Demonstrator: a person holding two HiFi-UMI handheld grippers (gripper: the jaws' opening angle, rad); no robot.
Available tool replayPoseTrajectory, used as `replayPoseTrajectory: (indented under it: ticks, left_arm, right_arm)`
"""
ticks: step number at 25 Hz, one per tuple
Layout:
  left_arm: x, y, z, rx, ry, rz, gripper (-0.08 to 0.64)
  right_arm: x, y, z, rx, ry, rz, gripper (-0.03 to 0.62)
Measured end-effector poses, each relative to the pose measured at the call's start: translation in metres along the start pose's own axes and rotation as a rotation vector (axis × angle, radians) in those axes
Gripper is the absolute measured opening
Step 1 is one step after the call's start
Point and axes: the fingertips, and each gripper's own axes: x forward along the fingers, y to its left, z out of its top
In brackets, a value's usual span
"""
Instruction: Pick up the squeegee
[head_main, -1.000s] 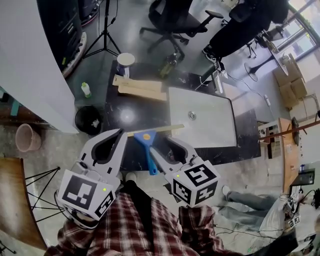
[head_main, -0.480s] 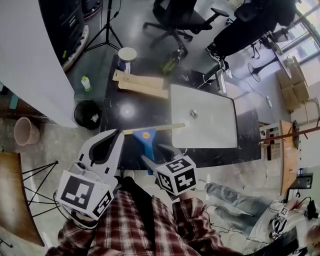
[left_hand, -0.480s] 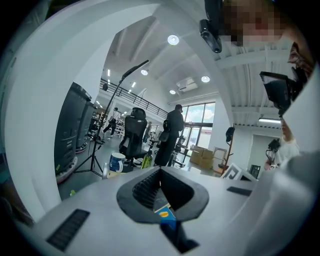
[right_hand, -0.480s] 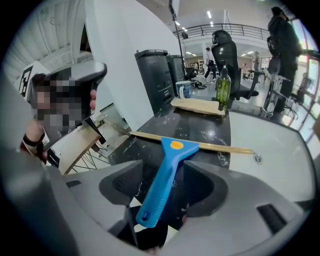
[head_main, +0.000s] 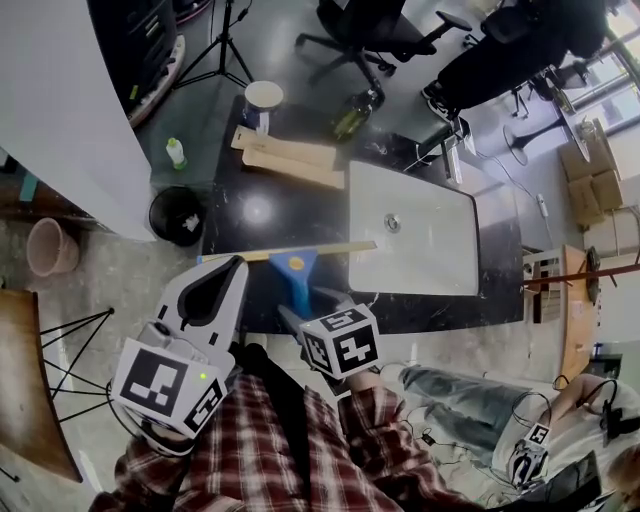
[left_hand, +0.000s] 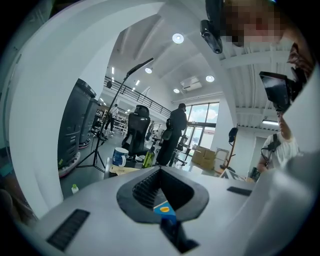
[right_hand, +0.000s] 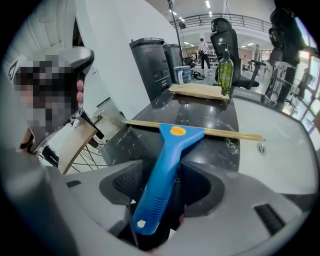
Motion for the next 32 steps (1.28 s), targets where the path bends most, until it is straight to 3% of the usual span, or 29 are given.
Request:
replayPoseTrajectory:
  ticks: [5,9,16,24,32]
  left_arm:
    - [-0.002,0.002,0.000,-0.008,-0.002,0.009,0.009]
    - [-0.005,0.005,0.001,-0.014,-0.007,0.019,0.009]
    - [-0.007,0.007,0.003,-0.014,-0.017,0.026,0.009]
    - [-0.007,0.005,0.009,0.002,-0.024,0.023,0.009]
    - [-0.014,0.012,0.018,0.016,-0.033,0.042,0.009]
  right_arm:
    - [0.003,-0.003,-0.001,0.003,0.023,-0.035,0.241]
    - [0.003,-0.007,-0.001,-0.006,0.052,-0.052,0.197]
    - [0.004,-0.011,0.000,0.042,0.064,-0.071,0.179]
    - [0.000,-0.016,0.007,0.090,-0.015,-0.075,0.155]
    - [-0.018,-0.021,0.041,0.118,-0.146,-0.086,0.149]
